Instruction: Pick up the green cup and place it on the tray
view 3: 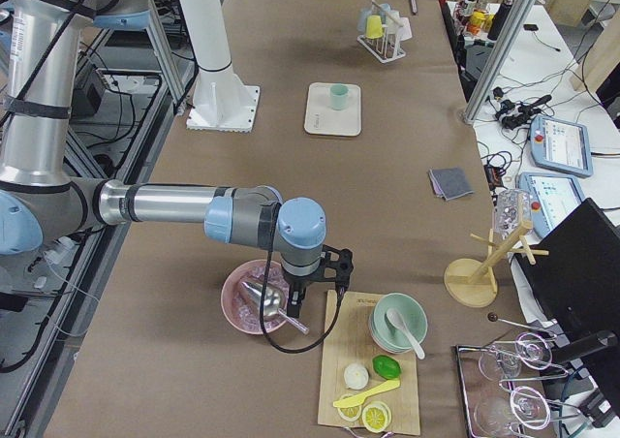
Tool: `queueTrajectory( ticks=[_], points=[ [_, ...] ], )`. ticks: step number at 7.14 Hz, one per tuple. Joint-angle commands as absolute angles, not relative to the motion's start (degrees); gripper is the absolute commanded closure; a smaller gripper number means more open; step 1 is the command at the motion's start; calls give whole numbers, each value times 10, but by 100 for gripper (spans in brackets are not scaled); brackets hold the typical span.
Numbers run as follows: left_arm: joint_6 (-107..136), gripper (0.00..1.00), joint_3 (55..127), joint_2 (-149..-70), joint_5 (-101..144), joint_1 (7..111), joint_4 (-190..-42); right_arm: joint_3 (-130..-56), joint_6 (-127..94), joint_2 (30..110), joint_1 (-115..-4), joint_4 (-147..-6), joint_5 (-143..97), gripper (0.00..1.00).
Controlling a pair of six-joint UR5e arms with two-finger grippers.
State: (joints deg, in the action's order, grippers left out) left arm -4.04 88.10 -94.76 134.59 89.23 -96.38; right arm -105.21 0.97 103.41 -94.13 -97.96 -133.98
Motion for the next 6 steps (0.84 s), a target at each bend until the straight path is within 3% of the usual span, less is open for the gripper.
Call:
queueTrajectory(
  ticks=[1, 6],
  points=[
    [-91, 1, 866, -876, 1332, 926, -957, -1052, 10, 1034, -941, -980, -1339, 0],
    [-59, 1, 914, -904, 1345, 948, -888, -1052, 10, 1034, -941, -980, -1339, 0]
  ],
)
